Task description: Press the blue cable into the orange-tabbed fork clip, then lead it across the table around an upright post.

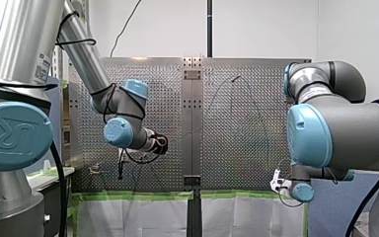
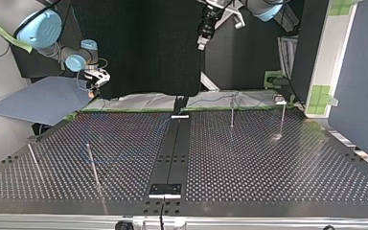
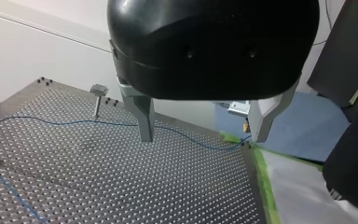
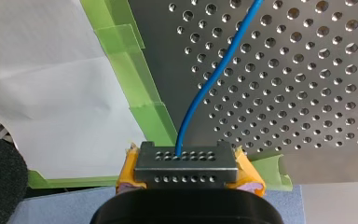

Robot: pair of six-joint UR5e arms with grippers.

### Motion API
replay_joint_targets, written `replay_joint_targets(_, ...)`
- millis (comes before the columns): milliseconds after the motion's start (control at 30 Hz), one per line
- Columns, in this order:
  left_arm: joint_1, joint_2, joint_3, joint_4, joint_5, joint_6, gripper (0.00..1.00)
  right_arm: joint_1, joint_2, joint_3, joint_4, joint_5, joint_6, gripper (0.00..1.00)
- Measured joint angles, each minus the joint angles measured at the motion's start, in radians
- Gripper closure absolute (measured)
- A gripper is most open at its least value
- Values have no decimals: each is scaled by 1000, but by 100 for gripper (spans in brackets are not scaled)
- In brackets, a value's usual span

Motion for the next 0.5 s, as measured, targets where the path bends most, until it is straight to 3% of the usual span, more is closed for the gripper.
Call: replay_joint_targets(500, 27, -2, 0, 130, 1, 47, 0, 1, -1, 0, 4, -9, 2, 100)
